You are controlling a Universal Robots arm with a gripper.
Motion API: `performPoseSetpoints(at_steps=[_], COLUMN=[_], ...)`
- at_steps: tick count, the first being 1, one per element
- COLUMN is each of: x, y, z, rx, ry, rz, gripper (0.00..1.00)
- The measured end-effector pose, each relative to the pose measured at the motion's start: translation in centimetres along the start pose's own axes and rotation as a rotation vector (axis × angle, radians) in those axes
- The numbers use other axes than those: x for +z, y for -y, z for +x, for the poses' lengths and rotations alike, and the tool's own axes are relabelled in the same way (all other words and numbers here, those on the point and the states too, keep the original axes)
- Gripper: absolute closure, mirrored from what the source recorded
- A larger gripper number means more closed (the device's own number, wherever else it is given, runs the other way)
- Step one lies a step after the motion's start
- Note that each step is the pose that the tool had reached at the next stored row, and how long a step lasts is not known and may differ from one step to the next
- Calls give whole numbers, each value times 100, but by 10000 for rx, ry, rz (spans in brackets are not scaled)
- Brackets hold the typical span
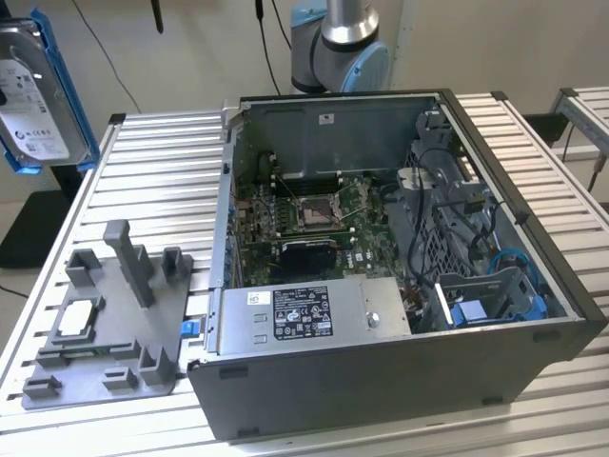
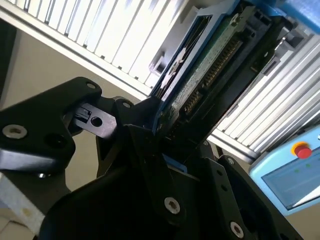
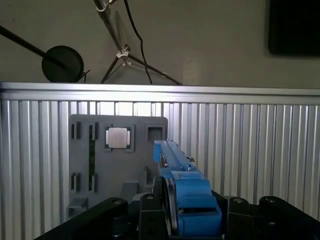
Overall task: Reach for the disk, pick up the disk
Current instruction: 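Pick up the disk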
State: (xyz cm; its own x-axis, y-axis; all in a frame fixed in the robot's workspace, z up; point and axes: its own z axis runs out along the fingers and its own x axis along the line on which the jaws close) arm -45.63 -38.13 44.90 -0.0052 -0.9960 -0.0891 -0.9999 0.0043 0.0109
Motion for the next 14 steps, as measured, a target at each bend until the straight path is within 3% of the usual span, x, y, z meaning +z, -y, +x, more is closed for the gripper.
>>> performPoseSetpoints(at_steps=[14], x=[-333], y=[-3], z=[-30], rx=[-12], ry=[-1], rz=[-3], gripper=[100])
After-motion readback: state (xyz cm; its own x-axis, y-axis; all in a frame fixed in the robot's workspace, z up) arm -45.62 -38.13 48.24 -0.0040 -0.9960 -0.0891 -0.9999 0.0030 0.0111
